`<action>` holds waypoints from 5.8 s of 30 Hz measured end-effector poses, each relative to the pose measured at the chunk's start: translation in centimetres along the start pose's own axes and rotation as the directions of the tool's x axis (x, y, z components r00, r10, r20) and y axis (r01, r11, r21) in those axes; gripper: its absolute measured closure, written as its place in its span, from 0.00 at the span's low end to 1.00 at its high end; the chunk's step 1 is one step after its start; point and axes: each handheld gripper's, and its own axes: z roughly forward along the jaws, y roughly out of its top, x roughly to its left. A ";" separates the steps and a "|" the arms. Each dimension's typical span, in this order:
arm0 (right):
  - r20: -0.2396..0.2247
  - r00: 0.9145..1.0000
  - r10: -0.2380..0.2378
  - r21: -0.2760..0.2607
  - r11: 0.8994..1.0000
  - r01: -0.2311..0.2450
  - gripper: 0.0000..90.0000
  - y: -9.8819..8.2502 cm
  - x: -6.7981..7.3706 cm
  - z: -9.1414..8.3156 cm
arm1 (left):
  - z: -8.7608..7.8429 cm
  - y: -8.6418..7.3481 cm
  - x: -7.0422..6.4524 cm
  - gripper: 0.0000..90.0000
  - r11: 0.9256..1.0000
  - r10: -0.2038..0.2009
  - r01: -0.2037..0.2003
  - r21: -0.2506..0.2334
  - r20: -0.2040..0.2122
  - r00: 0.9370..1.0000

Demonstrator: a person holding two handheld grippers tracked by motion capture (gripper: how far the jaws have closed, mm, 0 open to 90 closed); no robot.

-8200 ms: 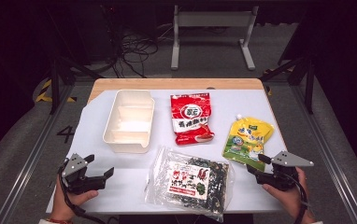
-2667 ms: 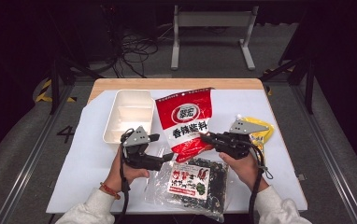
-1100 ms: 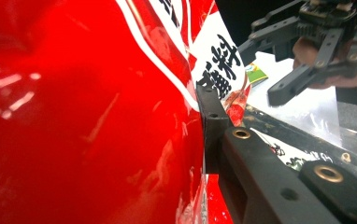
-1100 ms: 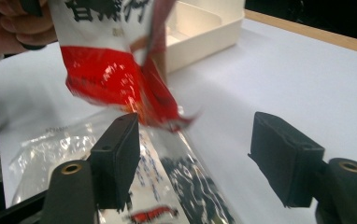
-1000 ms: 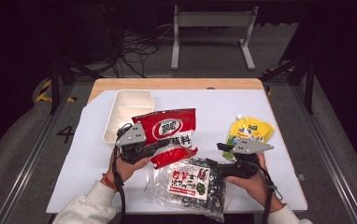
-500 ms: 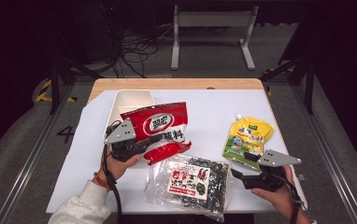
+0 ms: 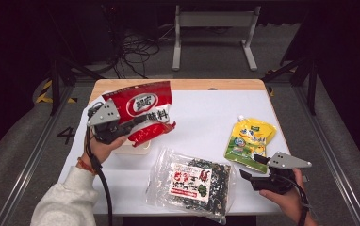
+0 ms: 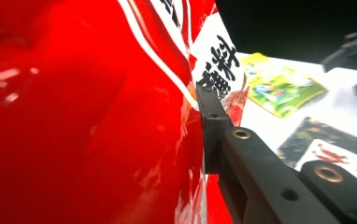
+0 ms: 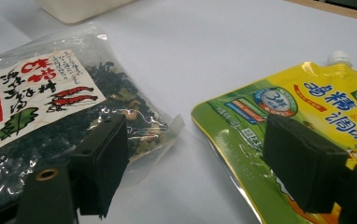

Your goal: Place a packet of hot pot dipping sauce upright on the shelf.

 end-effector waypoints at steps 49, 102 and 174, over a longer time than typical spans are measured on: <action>0.126 0.981 0.145 0.105 0.982 -0.158 0.28 -5.2 0.2 -2.5 | 9.4 -3.0 13.9 0.85 0.964 0.087 -0.049 0.260 -0.139 0.987; 0.172 0.968 0.182 0.012 0.982 -0.187 0.48 -2.3 -6.9 -1.1 | 1.2 -4.5 6.5 0.45 0.983 -0.078 0.111 0.146 -0.213 0.974; -0.310 0.943 -0.124 0.234 0.951 0.202 1.00 -1.8 4.9 4.0 | -1.3 -14.5 -12.8 0.27 0.890 -0.278 0.193 0.412 0.159 0.947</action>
